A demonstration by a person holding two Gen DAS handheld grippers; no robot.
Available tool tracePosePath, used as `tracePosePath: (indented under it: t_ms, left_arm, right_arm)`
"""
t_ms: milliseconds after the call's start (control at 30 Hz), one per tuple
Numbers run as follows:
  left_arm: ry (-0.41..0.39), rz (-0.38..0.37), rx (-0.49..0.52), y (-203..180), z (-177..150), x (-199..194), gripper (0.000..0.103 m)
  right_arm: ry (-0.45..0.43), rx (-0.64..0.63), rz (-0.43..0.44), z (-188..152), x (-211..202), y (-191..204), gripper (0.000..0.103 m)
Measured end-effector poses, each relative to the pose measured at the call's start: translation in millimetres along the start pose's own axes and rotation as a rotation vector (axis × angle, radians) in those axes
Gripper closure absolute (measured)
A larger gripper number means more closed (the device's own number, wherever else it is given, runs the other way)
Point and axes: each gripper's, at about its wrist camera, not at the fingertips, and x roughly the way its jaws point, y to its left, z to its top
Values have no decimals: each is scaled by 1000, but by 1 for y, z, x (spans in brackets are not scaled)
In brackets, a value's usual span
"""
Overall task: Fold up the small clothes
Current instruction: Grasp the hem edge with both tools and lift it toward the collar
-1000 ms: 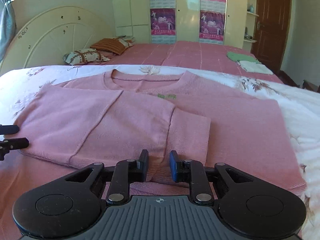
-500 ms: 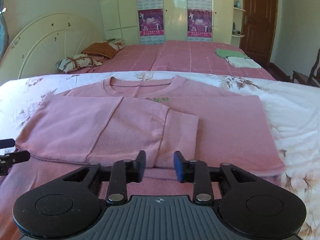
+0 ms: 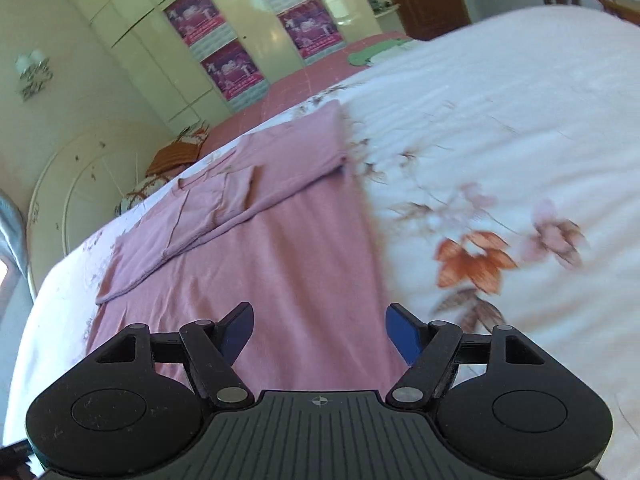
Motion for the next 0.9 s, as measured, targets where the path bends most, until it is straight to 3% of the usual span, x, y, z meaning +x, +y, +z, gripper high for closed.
tracePosePath:
  t_ms: [133, 300, 400, 433, 467, 500, 667, 900]
  left_arm:
    - [-1, -57, -132, -1, -18, -8, 52]
    - [10, -75, -178, -2, -32, -6, 54]
    - [12, -96, -200, 1, -30, 0, 54]
    - [14, -104, -201, 0, -27, 5, 54]
    - [16, -108, -191, -1, -26, 7, 54]
    - [19, -109, -176, -3, -23, 10, 54]
    - [38, -129, -169, -6, -16, 16, 54]
    - [24, -188, -197, -1, -30, 15, 55]
  right_arm:
    - [33, 144, 78, -22, -44, -43, 30]
    - [116, 150, 117, -55, -63, -57, 30]
    - [114, 131, 134, -69, -66, -54, 32]
    - [117, 141, 148, -70, -65, -53, 37]
    - [135, 158, 172, -72, -61, -53, 59]
    - [162, 171, 188, -73, -54, -52, 73]
    - [195, 155, 194, -75, -37, -44, 74]
    - [187, 179, 201, -68, -39, -54, 74]
